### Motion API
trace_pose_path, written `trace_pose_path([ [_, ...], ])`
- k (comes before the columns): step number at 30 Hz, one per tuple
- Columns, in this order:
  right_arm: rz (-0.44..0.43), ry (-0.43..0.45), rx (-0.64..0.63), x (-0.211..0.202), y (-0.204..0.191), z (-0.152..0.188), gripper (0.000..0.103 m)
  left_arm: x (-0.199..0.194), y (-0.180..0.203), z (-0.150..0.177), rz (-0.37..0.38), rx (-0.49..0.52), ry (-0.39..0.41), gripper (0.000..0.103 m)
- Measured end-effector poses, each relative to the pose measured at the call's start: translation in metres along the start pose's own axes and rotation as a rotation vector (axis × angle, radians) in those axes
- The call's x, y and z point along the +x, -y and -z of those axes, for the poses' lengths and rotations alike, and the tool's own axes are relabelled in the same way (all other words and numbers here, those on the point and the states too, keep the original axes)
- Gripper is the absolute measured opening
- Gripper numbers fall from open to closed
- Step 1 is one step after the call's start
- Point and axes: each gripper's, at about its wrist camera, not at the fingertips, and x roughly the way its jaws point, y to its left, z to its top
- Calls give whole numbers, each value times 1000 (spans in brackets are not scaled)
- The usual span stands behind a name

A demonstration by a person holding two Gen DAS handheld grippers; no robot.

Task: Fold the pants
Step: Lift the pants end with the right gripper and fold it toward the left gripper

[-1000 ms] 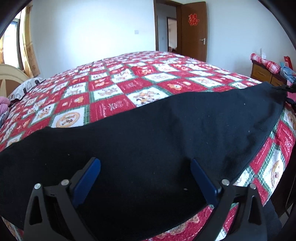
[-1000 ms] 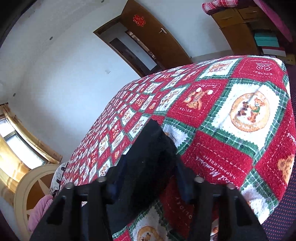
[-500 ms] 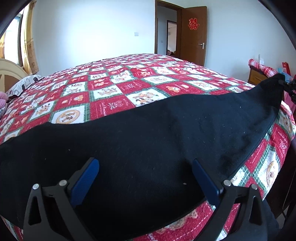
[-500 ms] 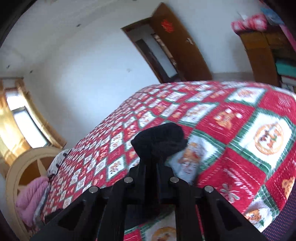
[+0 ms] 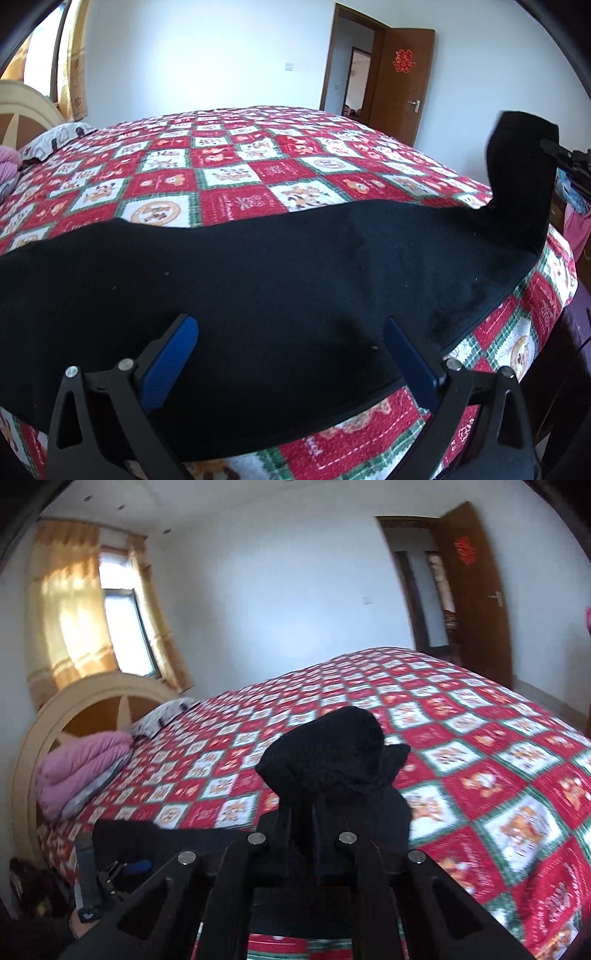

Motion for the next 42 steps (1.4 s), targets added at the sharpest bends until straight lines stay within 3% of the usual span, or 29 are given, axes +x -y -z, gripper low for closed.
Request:
trace_pose_path([
  [7,-119,-100,-74,48,-67,20,8,-13,-17,2,-16,-46,27,103],
  [17,-187,-233,-164,95,-121,69,8,-21,-38,5,-16,-120,60,103],
  [29,-174,-313,-344,120,-159,108,8,-32,-48,5,-26,-159,127,103],
  [33,-179,-385,-394,133,-166,123,9,-36,-54,5,-36,-183,142,103],
  [38,-190,-426,-418,135,-165,128,20,-32,-48,0,-30,-164,109,103],
  [40,-225,-407,-389,123,-157,119,35,-34,-41,-6,-29,-135,106,103],
  [42,-285,-356,-329,104,-140,101,43,-35,-30,-15,-22,-99,106,103],
])
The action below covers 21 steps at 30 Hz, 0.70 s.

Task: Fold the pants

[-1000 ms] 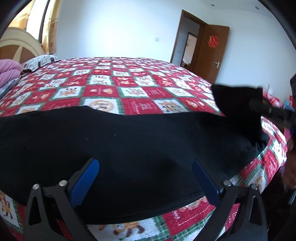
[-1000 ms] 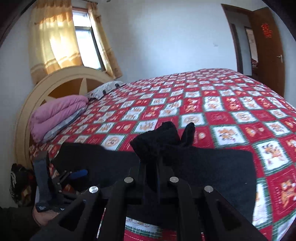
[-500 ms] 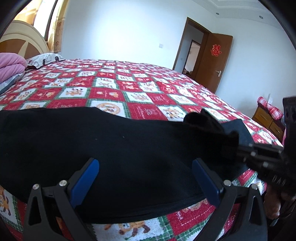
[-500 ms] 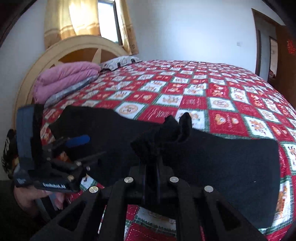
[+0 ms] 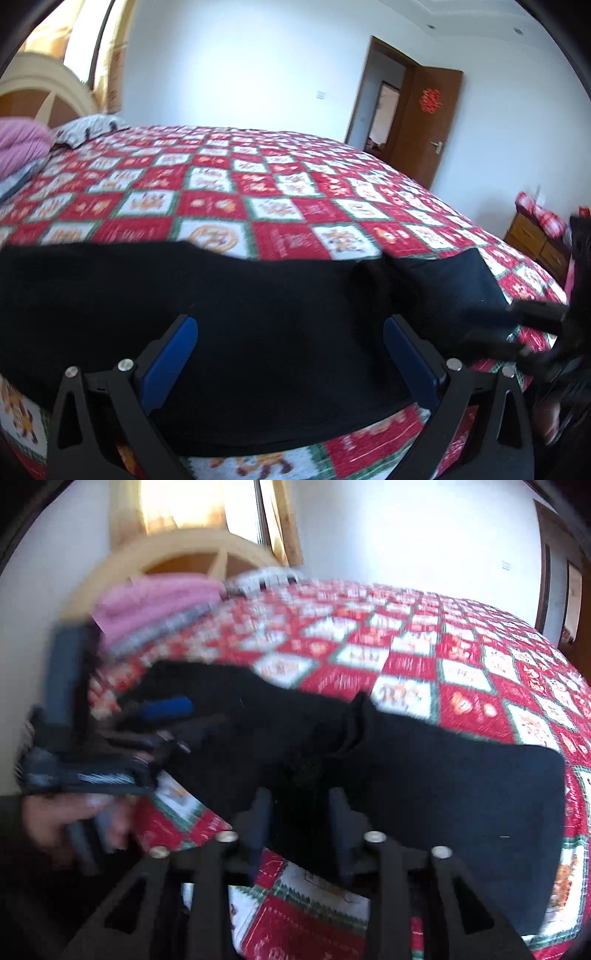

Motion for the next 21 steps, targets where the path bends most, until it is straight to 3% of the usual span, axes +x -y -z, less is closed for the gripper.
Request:
trace_pose_path([
  [4,-66,99,150,-41,47,-12,43,0,29,-13,44,69,2,103],
  [7,21,186,284,-65,88,-14,43,10,50,-18,113,95,-38,102],
  [9,47,222,396,-73,113,-10,43,22,63,-19,137,115,-70,90],
  [11,54,223,500,-71,134,-3,43,36,72,-20,163,139,-115,61],
  [13,71,221,542,-69,144,0,43,52,76,-19,158,138,-165,48],
  [18,82,233,617,-68,161,7,43,67,76,-11,109,130,-219,43],
  [20,87,244,610,-70,160,6,43,68,75,-9,101,133,-225,9],
  [21,88,246,605,-70,159,6,43,65,73,-9,111,126,-229,9],
])
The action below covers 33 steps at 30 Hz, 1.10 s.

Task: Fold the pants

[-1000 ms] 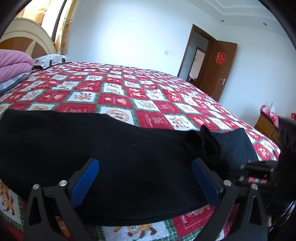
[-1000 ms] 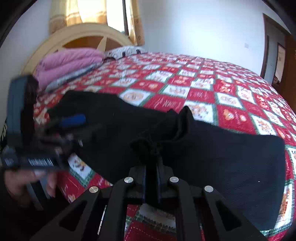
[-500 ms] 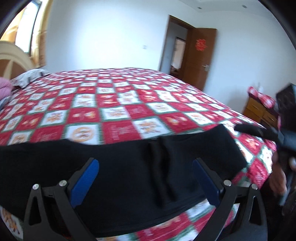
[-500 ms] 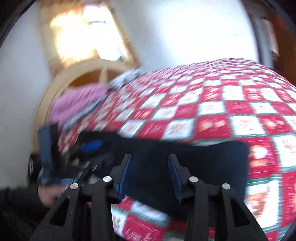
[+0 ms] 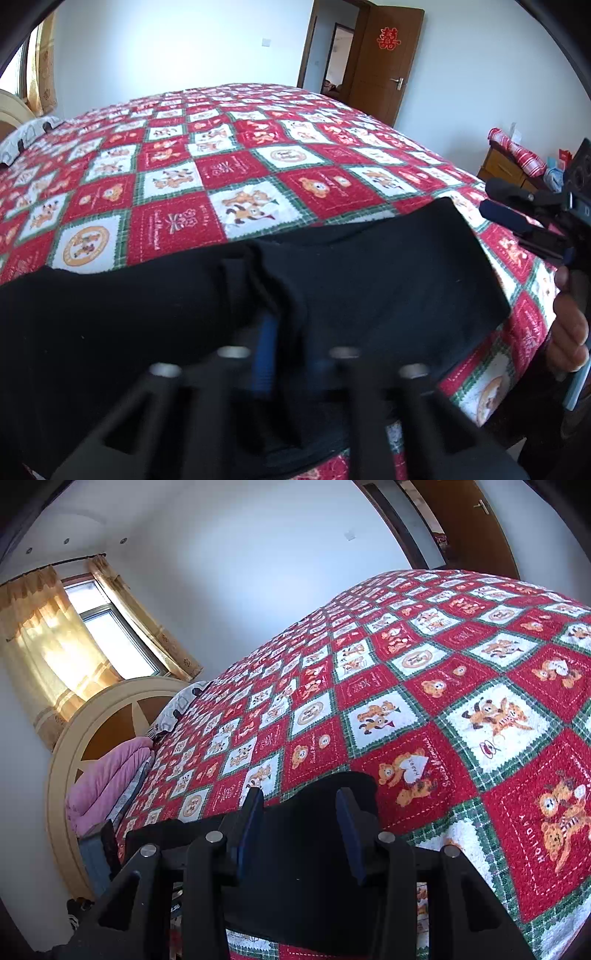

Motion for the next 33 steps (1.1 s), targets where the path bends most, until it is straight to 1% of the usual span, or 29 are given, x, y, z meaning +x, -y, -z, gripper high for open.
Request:
trace_pose_path([
  [4,18,15,-26,-3,-3,0,43,-32,3,2,7,25,64,7],
  [5,19,18,-27,-4,-2,0,43,-34,2,2,6,22,66,7],
  [8,17,6,-33,0,-5,4,43,-25,-6,5,-34,20,32,7],
  [10,25,-22,-54,7,-8,9,43,-14,-18,11,-46,-21,-3,7],
  [11,44,-30,-79,10,-11,11,43,-12,-19,13,-47,-19,-2,8],
  [13,95,-44,-140,15,-18,16,43,-11,-18,15,-83,23,21,10],
  [15,135,-100,-177,27,-18,21,43,-11,-21,16,-61,2,30,10],
  [17,184,-152,-167,41,-10,28,43,-12,-20,17,-59,-2,37,13],
  [18,190,-166,-156,44,-5,30,43,-14,-19,17,-57,-1,45,14],
  [19,191,-169,-157,44,-4,30,43,-16,-17,18,-56,1,61,18],
  [20,196,-164,-165,42,-5,28,43,-17,-16,18,-72,4,66,36],
  [21,214,-158,-174,40,-6,26,43,-18,-14,19,-100,10,78,49],
  [22,240,-162,-184,38,-6,23,43,-20,-15,19,-110,10,90,71],
  [23,267,-175,-193,35,-5,20,43,-22,-16,21,-107,7,113,75],
  [24,276,-186,-195,32,-4,16,43,-21,-17,21,-98,5,112,75],
  [26,279,-239,-223,25,-5,7,43,-14,-19,22,-107,6,82,75],
  [27,278,-277,-274,23,-10,5,44,-10,-19,24,-115,11,67,75],
  [28,282,-323,-356,20,-18,7,49,-8,-19,25,-119,16,65,75],
  [30,301,-433,-495,19,-29,21,52,-7,-15,28,-143,44,71,76],
  [33,314,-519,-567,28,-32,39,52,-8,-13,29,-152,46,71,76],
])
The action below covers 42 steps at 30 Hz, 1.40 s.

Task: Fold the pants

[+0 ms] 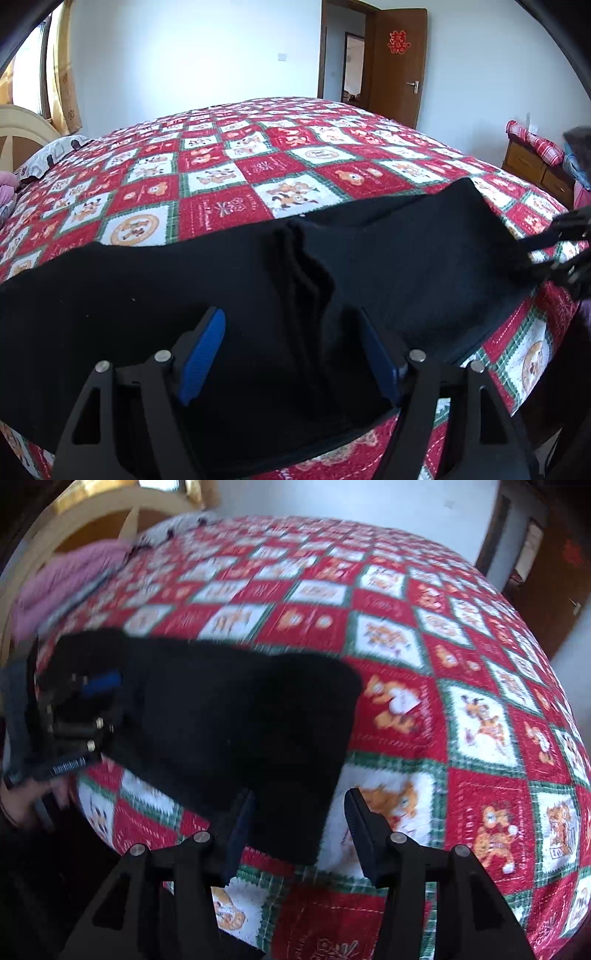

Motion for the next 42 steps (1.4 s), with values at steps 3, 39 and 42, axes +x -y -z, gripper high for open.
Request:
trace_pose_path([
  [3,37,-49,-1,18,-4,4,52,-7,0,3,-3,-3,4,76],
  [39,12,239,81,19,-47,-8,53,-10,-12,4,208,-119,-14,48],
  [42,-25,312,40,3,-61,-8,54,-26,-17,5,180,-97,15,71],
])
